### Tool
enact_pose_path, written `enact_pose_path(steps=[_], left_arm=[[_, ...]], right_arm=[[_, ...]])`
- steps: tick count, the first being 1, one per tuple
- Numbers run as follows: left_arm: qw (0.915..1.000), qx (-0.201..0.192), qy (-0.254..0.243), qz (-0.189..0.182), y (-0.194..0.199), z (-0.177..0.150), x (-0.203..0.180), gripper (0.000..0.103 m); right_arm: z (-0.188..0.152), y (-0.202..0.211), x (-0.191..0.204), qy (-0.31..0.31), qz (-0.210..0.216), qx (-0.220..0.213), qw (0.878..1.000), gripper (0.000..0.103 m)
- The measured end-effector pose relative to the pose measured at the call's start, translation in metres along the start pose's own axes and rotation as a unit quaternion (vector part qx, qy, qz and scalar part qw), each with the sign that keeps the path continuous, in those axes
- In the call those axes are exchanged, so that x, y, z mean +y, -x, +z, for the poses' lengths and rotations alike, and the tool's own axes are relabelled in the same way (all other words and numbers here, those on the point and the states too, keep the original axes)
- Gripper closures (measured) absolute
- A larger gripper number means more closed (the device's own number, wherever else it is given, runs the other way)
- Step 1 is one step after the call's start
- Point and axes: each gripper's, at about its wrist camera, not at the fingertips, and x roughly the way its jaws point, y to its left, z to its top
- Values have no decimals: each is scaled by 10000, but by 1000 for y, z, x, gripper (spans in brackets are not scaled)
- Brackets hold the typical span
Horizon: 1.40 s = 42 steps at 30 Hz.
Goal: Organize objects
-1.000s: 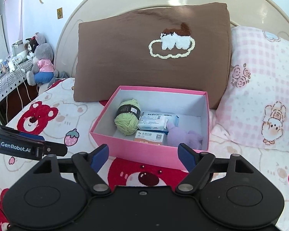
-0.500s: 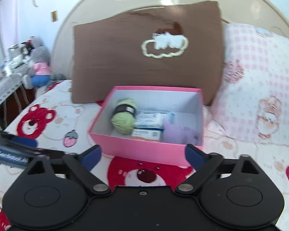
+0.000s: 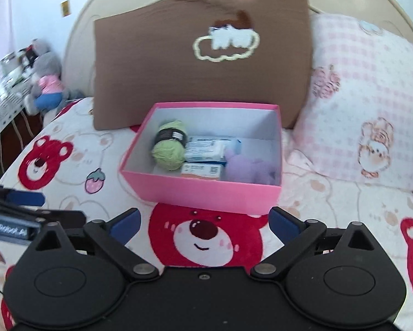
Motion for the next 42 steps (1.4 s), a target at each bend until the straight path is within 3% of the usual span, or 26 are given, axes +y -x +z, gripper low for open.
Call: enact_pose_path(steps=[4,9,15,19,30,35,42], left_arm=[[9999,65,83,-17,2,-4,2,0],[10000,74,-30,-54,6,-9,-3,0],[9998,93,-107,-139,11,-14,-9,0],[9998,130,-140,-113,14,-19,-12,0],[9997,161,-11,159,17,-26,-6,0],[9986,303,-103,423,16,-30,-9,0],[9983,408,11,425,17,-34,-6,0]], right_arm=[[-3,2,0,-318,225,30,9992,2],[-7,7,-6,-718,171,210,9971,0],[-16,3,-5,-685,221,532,9960,0],[-20,5,-2,-592,560,481,9955,0],[-25,14,0,-546,242,204,9980,0],[-29,17,2,-311,-158,217,9992,0],[-32,25,-1,-310,-241,176,9991,0]])
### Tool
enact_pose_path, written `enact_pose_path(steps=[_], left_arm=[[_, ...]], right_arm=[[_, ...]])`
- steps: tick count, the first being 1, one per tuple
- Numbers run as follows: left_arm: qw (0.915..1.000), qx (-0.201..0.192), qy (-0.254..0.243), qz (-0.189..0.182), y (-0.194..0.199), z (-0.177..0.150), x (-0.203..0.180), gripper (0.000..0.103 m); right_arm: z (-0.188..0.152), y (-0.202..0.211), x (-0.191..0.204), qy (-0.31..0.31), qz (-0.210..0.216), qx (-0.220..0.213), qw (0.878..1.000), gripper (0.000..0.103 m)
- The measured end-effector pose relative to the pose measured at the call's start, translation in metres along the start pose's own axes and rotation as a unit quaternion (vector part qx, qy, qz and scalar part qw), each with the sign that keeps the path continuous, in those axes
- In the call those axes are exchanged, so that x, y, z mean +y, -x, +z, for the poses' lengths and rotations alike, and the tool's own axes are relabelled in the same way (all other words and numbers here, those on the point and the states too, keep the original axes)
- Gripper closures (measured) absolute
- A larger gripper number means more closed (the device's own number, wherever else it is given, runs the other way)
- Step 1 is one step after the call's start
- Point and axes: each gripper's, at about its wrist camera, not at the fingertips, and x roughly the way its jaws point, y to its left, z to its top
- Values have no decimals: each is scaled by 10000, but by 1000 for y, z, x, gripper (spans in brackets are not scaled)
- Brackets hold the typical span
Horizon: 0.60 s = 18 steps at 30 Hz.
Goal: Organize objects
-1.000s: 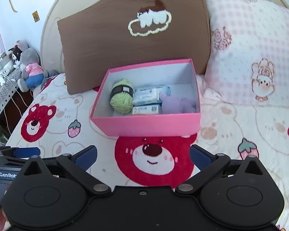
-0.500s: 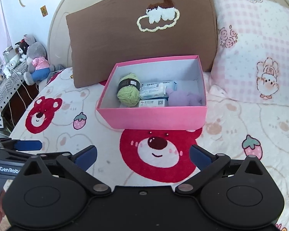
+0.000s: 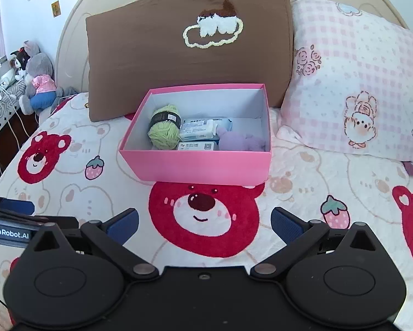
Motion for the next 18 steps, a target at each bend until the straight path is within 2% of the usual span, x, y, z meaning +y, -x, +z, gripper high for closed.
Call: enact_pose_path(steps=[18], left_arm=[[9994,40,-105,324,10,5,-2,0]], right_arm=[[0,1,9,169,-240,145,9995,0]])
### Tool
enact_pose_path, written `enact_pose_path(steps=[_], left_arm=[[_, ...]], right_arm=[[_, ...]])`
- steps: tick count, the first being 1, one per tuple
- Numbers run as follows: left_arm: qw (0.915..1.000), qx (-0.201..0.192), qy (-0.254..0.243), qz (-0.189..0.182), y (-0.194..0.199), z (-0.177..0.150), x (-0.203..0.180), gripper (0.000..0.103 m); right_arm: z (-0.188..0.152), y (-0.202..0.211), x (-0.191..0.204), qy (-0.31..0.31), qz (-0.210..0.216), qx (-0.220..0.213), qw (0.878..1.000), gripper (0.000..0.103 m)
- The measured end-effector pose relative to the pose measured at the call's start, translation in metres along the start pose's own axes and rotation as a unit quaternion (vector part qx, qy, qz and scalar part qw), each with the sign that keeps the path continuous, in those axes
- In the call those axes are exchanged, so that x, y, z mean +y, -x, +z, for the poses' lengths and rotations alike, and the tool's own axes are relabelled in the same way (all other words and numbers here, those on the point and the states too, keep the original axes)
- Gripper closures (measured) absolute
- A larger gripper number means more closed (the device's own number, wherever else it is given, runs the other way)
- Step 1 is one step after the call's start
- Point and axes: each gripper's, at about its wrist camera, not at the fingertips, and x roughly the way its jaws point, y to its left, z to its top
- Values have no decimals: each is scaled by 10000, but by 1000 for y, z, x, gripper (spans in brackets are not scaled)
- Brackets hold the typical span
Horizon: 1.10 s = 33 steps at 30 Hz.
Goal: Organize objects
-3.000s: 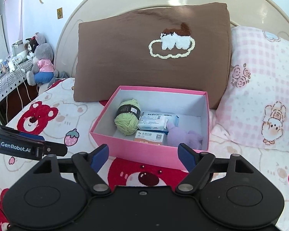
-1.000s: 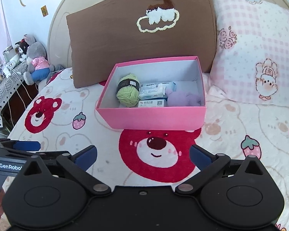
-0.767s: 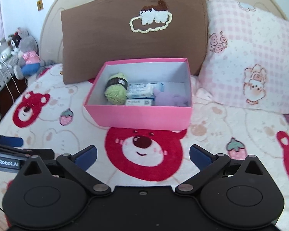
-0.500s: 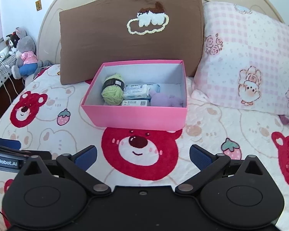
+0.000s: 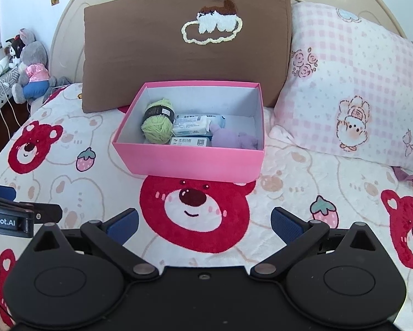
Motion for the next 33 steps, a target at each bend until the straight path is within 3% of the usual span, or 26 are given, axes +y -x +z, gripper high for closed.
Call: enact_pose_path(steps=[33], left_arm=[[9995,194,-141,196,-7,-1,-1,0]], right_arm=[[-4,-2,2,99,-71,196,9997,0]])
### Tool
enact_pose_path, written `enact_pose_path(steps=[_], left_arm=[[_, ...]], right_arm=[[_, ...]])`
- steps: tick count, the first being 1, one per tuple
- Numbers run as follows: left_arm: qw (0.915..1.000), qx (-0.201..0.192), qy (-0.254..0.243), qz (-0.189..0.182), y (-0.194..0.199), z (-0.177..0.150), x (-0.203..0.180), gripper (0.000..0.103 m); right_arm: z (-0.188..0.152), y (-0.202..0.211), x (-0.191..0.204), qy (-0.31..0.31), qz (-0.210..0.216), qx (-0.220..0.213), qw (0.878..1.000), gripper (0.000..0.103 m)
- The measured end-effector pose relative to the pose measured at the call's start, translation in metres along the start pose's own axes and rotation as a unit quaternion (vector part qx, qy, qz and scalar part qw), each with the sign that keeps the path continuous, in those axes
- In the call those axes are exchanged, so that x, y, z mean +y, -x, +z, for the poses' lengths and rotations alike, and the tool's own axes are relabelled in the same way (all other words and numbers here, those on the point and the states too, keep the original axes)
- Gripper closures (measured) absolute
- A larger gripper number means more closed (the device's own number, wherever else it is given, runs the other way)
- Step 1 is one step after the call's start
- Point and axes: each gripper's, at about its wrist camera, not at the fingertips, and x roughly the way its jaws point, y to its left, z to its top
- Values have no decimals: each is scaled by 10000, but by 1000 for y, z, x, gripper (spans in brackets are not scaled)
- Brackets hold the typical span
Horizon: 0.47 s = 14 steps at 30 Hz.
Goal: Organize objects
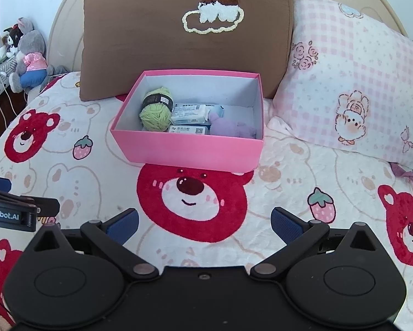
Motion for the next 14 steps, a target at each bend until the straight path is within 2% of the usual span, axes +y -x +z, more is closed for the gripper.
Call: enact_pose_path(steps=[14], left_arm=[[10000,5,14,-19,5,0,3,0]], right_arm=[[-4,2,-2,-53,-63,39,10000,0]])
